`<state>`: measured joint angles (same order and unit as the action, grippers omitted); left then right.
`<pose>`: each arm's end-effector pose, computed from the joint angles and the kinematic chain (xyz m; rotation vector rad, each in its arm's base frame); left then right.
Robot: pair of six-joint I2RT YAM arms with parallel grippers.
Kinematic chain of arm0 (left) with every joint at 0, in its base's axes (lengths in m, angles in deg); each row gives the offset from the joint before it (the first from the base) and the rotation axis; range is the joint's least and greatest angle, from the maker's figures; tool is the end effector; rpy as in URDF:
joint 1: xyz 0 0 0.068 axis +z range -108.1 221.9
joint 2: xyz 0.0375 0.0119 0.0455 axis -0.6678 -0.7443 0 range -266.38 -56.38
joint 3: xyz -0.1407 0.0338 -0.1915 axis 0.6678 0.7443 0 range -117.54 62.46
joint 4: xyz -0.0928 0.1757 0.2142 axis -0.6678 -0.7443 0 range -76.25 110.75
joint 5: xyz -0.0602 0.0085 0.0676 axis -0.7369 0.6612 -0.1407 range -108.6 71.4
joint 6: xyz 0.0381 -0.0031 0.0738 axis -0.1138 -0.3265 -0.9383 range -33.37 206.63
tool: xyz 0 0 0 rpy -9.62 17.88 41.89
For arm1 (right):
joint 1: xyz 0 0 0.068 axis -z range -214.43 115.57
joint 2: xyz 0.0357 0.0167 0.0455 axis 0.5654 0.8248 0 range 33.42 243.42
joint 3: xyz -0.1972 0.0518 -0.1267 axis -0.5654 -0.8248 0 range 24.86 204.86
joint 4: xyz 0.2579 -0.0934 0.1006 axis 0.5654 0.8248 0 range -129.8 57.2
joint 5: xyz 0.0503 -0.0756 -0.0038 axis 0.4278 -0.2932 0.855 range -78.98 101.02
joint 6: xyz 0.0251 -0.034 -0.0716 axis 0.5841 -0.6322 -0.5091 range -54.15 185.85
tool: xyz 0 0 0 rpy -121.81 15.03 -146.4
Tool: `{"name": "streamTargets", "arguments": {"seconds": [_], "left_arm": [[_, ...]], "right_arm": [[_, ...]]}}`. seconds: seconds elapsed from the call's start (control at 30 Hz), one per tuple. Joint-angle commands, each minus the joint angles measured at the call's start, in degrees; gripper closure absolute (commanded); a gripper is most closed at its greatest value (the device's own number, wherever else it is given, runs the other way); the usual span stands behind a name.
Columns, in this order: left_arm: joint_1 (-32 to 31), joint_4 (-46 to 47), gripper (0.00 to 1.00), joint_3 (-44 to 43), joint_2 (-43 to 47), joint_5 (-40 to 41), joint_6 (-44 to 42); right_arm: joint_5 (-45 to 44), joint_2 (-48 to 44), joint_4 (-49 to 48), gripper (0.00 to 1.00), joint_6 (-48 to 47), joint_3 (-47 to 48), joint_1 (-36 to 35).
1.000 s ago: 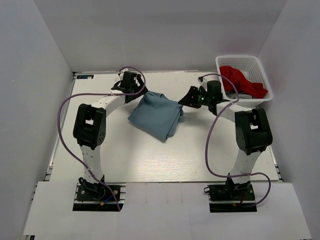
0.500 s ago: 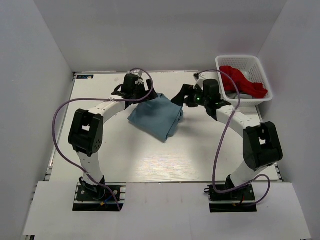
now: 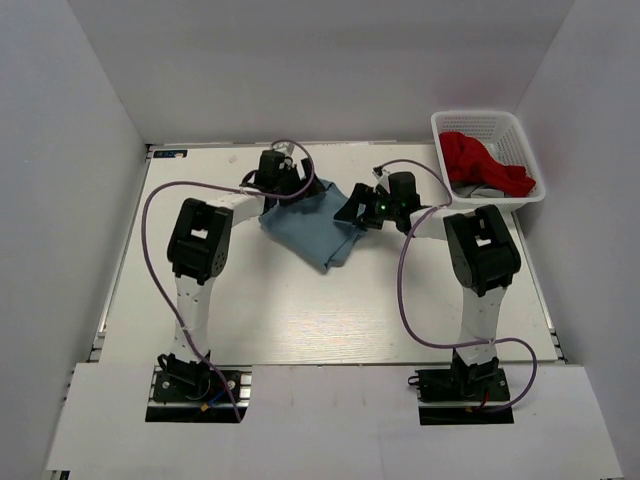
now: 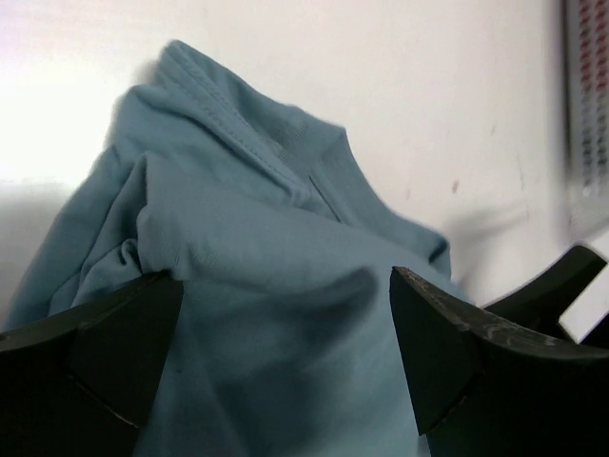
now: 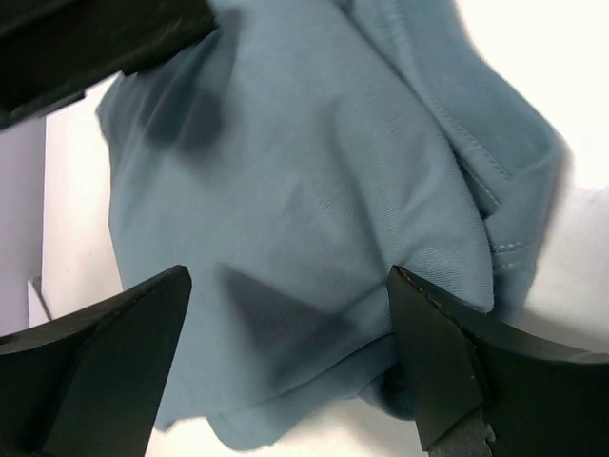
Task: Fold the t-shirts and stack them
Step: Fold the long partially folded tshirt into a neat square
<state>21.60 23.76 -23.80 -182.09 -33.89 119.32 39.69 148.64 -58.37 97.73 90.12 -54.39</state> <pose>0.4833 -0.1992 0.0846 -0.0932 2.2990 -0.7925 0.4204 0.1898 0.0759 -0.0857 2.2285 1.0489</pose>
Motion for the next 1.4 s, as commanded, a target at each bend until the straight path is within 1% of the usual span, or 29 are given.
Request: {"name": "streamTargets", "arguments": {"seconds": [0.0, 0.03, 0.1, 0.17, 0.23, 0.27, 0.33, 0.37, 0.4, 0.43, 0.47, 0.5, 0.53, 0.6, 0.63, 0.7, 0.73, 0.8, 0.83, 0.9, 0.93, 1.03, 1.07, 1.17, 1.2, 1.27, 1.3, 1.33, 1.37], "left_arm": [[0.43, -4.37, 0.0, -7.77, -4.97, -0.98, 1.67], [0.43, -6.06, 0.0, -8.65, -7.59, -0.97, 1.68], [0.95, -8.19, 0.0, -8.66, -8.15, -0.97, 2.21], [0.96, -8.19, 0.0, -4.37, -5.53, 0.25, 2.73], [0.96, -10.11, 0.0, -0.86, -0.88, 4.55, 3.26], [0.96, -11.6, 0.0, 0.2, -0.85, 5.44, 3.26], [0.96, -16.09, 0.0, 3.53, 5.28, 7.28, 3.26], [0.96, -17.32, 0.0, 4.86, 7.82, 9.9, 3.26], [-0.26, -19.25, 0.0, 6.18, 13.77, 12.1, 2.56], [-0.27, -19.96, 0.0, 8.45, 16.87, 14.56, 1.69], [-0.97, -19.97, 0.0, 9.69, 19.95, 17.89, 1.68], [-0.98, -19.97, 0.0, 11.27, 22.85, 17.93, 1.07], [-0.98, -16.84, 0.0, 14.68, 27.66, 17.4, 0.54], [-0.45, -14.53, 0.0, 17.08, 31.12, 18.53, 0.54], [-0.45, -15.13, 0.0, 17.09, 32.01, 20.11, -0.16], [-0.45, -16.71, 0.0, 14.91, 33.24, 20.12, -0.69], [-0.45, -18.46, 0.0, 14.11, 33.25, 18.38, -1.22], [-0.98, -17.86, 0.0, 14.1, 33.25, 14.78, -1.74], [-0.98, -14.9, 0.0, 15.06, 33.25, 10.5, -1.75], [-0.98, -11.28, 0.0, 17.96, 33.25, 6.61, -1.75], [-0.98, -9.0, 0.0, 17.97, 31.68, 3.8, -1.05], [-0.98, -6.97, 0.0, 17.62, 27.82, -0.6, -1.57], [-0.98, -6.18, 0.0, 16.05, 24.23, -1.58, -2.62], [0.16, -9.67, 0.0, 10.09, 17.98, -0.1, -2.63], [0.17, -10.55, 0.0, 8.32, 13.69, 1.47, -3.32], [1.05, -11.18, 0.0, 3.93, 10.15, 4.46, -4.9], [1.83, -11.7, 0.0, 2.43, 8.57, 7.87, -6.31], [1.84, -11.71, 0.0, 0.67, 5.07, 8.43, -6.84], [2.53, -13.19, 0.0, -3.61, 3.04, 8.43, -6.85]], "right_arm": [[-1.25, 2.46, -1.82, 0.1, -0.85, 2.51, 0.89], [-1.42, 2.99, -1.39, 0.1, -1.2, 2.34, 0.89], [-2.73, 3.34, -0.16, 0.1, -2.95, 2.33, 0.89], [-3.96, 3.69, 2.9, 0.1, -3.92, 3.65, 1.07], [-5.45, 3.26, 5.45, 0.1, -7.0, 6.11, 0.98], [-6.59, 3.17, 8.34, 0.1, -9.27, 6.98, 1.07], [-9.49, 2.56, 11.7, 0.1, -12.43, 10.48, 0.89], [-9.94, 0.47, 15.28, 0.1, -14.46, 11.12, 0.89], [-10.03, -0.34, 15.75, 0.1, -15.52, 11.3, 0.81], [-10.03, -1.56, 17.06, 0.1, -18.84, 11.3, 0.63], [-10.03, -4.01, 17.68, 0.1, -19.74, 11.3, 0.37], [-10.21, -6.65, 18.38, 0.1, -20.62, 10.78, 0.37], [-10.38, -7.89, 18.48, 0.1, -21.76, 10.34, 0.19], [-11.17, -12.8, 18.48, 0.1, -21.68, 8.32, 0.1], [-11.09, -15.18, 18.48, 0.1, -21.6, 7.53, 0.02], [-9.17, -19.12, 18.48, 0.1, -20.72, 4.89, -0.25], [-7.5, -20.02, 18.48, 0.1, -20.11, 4.27, -0.68], [-4.08, -22.47, 18.04, 0.1, -18.17, 1.81, -1.39], [-0.92, -22.93, 17.52, 0.1, -17.56, 0.85, -1.65], [2.96, -23.54, 15.06, 0.1, -15.1, -1.78, -2.61], [7.41, -23.29, 11.75, 0.1, -14.31, -2.41, -2.97], [11.49, -19.96, 10.13, 0.1, -11.94, -2.94, -4.11], [12.37, -18.03, 10.22, 0.1, -11.75, -2.59, -4.2], [16.84, -13.8, 7.06, 0.1, -10.26, -3.46, -4.82], [17.64, -12.92, 4.79, 0.1, -8.34, -4.6, -4.64], [19.92, -8.63, 3.28, 0.1, -7.36, -5.4, -4.47], [19.68, -7.65, 3.54, 0.1, -7.36, -5.49, -4.38], [19.33, -5.64, 4.06, 0.1, -7.36, -5.66, -4.12], [17.76, -3.79, 4.59, 0.1, -7.53, -5.84, -4.03]]}}
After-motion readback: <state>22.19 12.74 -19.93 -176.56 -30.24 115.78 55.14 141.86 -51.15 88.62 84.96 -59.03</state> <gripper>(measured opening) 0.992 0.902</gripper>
